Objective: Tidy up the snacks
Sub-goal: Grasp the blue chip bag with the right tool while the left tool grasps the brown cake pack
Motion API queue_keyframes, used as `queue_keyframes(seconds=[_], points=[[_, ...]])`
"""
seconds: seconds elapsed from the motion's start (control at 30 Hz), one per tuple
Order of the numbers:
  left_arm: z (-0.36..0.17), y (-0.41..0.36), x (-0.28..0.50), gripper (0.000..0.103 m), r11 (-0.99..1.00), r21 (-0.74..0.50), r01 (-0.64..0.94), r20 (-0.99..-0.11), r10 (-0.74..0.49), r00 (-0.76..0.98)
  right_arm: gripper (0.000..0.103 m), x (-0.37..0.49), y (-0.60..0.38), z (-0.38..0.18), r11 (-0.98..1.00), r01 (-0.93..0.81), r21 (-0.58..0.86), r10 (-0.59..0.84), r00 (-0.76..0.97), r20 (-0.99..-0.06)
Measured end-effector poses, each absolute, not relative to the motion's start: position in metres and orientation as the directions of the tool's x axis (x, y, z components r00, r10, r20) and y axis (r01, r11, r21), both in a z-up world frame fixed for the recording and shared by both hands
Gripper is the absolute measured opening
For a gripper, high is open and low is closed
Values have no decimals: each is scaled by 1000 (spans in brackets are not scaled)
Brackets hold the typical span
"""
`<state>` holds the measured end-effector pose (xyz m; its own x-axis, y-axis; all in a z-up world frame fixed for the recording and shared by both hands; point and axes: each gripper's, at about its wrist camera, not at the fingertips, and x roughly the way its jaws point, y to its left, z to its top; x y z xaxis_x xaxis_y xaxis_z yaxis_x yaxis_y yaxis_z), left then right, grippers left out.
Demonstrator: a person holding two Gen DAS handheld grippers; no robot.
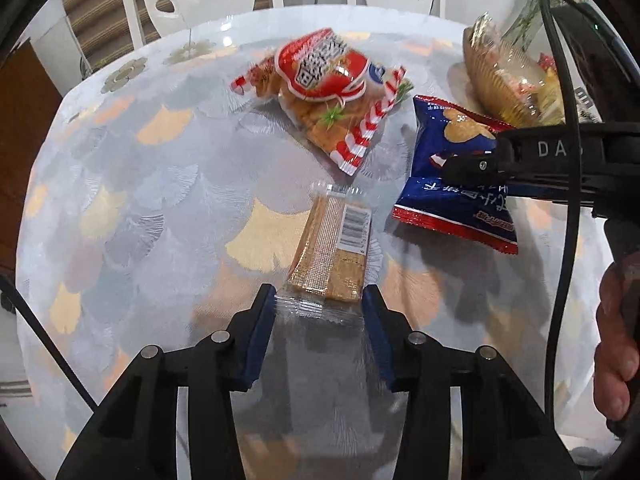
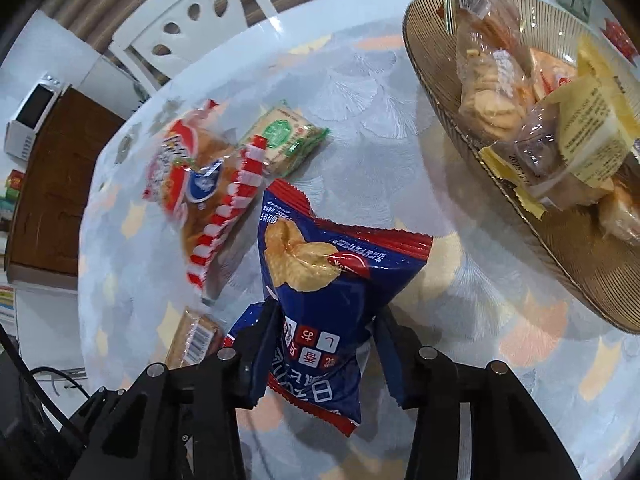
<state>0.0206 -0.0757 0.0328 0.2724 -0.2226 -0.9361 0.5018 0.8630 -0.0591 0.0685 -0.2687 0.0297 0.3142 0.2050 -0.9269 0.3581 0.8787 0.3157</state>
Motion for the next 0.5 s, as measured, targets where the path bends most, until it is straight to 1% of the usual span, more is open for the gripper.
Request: queue_keyframes(seconds=[0.23, 0.5], points=[[53, -59, 18, 41, 869, -78, 489, -918, -254, 306, 44, 52, -267, 58, 875, 335, 349, 223, 360, -906], [78, -56, 17, 41, 866, -99, 491, -893, -295, 341, 44, 37, -272, 93, 876, 314, 366, 219, 417, -882]])
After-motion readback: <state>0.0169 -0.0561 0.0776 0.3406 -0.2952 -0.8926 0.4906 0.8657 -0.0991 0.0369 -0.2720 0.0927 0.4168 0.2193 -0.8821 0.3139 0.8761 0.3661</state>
